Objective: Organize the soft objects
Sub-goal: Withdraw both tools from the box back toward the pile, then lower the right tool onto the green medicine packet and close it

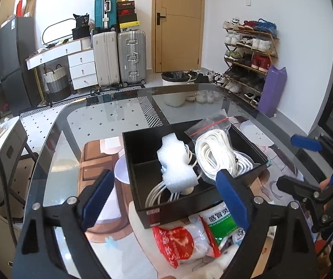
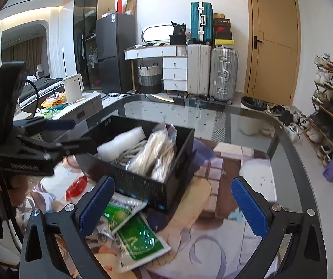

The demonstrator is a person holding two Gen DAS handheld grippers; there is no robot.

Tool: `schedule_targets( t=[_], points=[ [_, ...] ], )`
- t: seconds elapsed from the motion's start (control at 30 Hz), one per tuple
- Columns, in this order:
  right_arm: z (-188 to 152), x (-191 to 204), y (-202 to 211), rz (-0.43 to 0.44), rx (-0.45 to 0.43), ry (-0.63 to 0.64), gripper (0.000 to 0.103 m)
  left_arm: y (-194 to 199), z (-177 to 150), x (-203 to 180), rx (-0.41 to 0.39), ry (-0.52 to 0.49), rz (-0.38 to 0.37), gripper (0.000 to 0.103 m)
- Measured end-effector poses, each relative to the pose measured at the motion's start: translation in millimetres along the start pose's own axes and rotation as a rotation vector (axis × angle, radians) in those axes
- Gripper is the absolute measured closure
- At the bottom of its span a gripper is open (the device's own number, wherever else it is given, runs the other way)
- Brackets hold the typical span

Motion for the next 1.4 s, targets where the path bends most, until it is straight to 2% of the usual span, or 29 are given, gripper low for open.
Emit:
schedule_targets(
  t=[0.1,0.17,0.37,0.7,0.93,1.4],
  points=[
    [-13.0,-2.2,1.4,0.003,0.027,-0.009,0.001,7.2,-4.8,-0.6,-0.008,0.007,-0.012,0.002],
    [-21.8,-2.1,-0.3,0.002,0.051,-0.011,0.001,11.5,-9.4,-0.3,-0.011,0.008,-0.012,0.000],
    [-42.4,1.3,-4.3,0.030,0.098,-0.017,0.001,17.9,-20.5,1.4,-0.001,0.015,-0.003,0.000],
    [-57.1,19.2,-13.8,0.081,0.169,0.026,0.001,27.1,-49.0,-2.7,0.032,0.020,0.003,0.000],
    [-64.0,17.7,-18.7,0.094,0.205,0.007,0.001,30.4,-68.8,-7.1,0.061,0.034,0.003,0.000],
    [-69.3,13.8,-25.2,0.098,0.235,-0.011,0.001,32.9,-93.3,-27.4,0.120,0.009,-0.047,0.000]
  ],
)
Point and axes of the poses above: each gripper's, at about its wrist camera, not at the fingertips, and y roughly against the way its jaws point, x to its left, z to its top, the point moved 8 cm from there along -y, roughly the way its jaws point, and after that the axes turned 2 degrees about z, right-handed, at the moved point
